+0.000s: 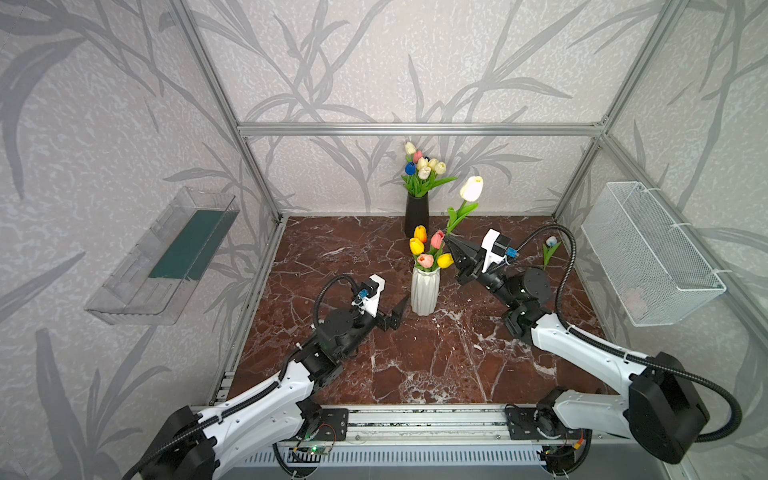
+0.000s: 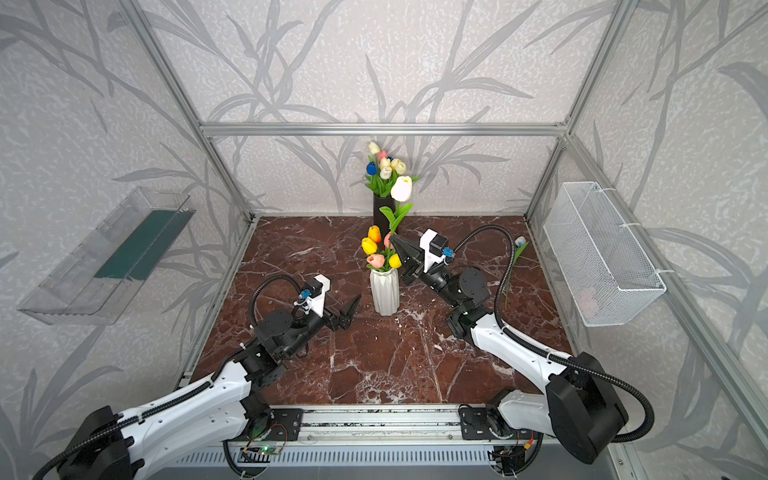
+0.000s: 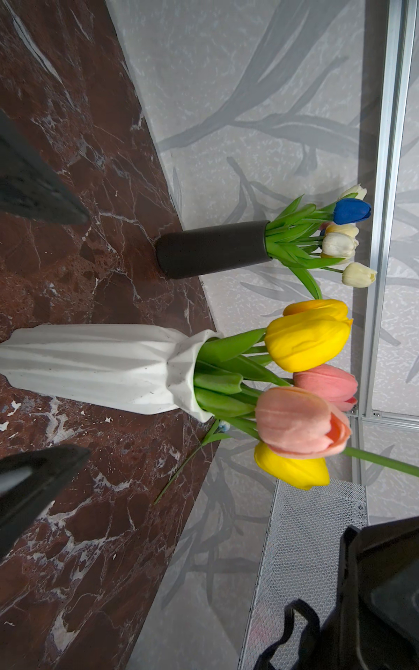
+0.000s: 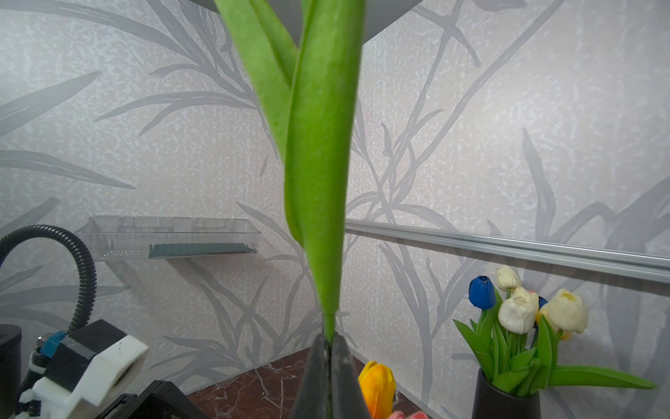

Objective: Arrange the flowers into the vase
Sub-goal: 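Lift the white tulip upright and carry it toward the white vase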

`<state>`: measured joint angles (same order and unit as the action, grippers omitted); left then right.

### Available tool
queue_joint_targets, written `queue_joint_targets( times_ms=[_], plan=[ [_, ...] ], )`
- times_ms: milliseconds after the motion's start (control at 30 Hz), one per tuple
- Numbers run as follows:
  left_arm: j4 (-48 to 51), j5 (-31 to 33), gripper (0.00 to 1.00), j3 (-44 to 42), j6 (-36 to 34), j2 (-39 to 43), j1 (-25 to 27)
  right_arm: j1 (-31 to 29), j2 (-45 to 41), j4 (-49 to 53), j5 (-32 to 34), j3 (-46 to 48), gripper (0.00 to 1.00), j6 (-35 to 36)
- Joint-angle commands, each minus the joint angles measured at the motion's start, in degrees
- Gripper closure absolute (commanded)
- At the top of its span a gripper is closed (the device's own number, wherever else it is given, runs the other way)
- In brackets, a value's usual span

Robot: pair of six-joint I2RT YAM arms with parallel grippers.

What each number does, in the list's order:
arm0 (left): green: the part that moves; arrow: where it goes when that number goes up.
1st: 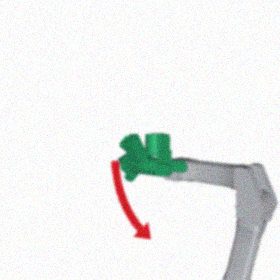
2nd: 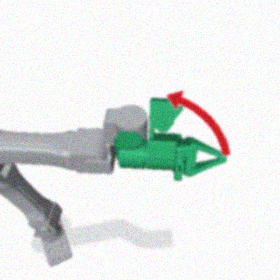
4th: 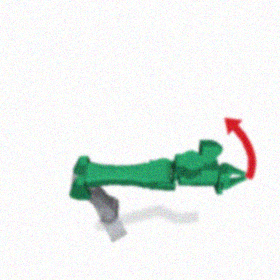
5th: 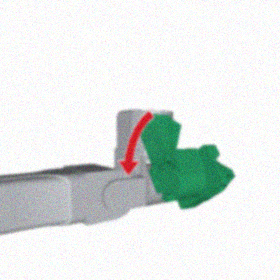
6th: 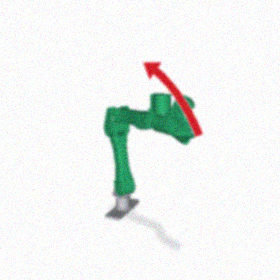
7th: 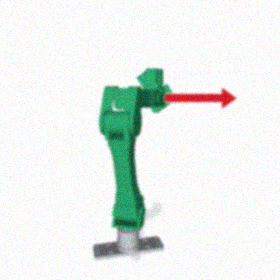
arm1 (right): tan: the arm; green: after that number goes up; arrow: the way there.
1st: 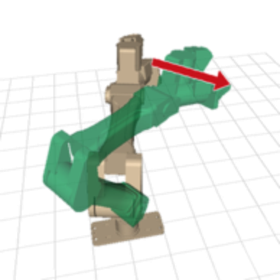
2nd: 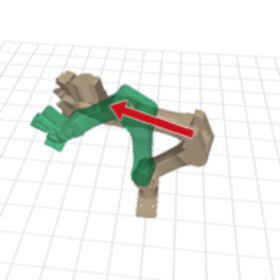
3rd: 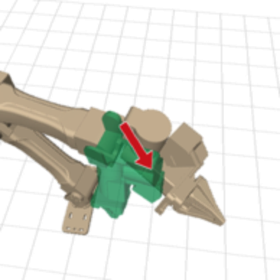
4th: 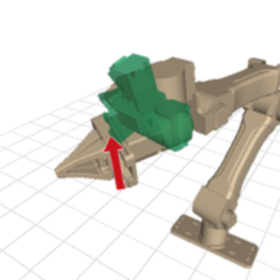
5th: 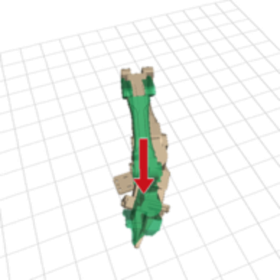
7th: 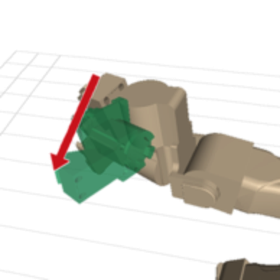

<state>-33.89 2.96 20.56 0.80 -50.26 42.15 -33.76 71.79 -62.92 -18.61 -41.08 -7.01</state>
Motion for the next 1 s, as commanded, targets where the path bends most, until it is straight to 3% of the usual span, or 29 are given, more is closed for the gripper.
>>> queue_joint_targets(
  times_ms=[0, 967],
  plan=[
    [-0.1, 0.5, 0.05, 1.9, -1.0, -0.1, -0.2, -0.3, -0.4, -1.3, 0.6, -2.2, 1.00, 1.3],
    [-2.2, 0.9, 0.05, 0.3, -0.6, -1.4, -0.2, -1.8, 5.5, -1.2, -1.0, 7.5, 1.00, 7.2]
  ],
)
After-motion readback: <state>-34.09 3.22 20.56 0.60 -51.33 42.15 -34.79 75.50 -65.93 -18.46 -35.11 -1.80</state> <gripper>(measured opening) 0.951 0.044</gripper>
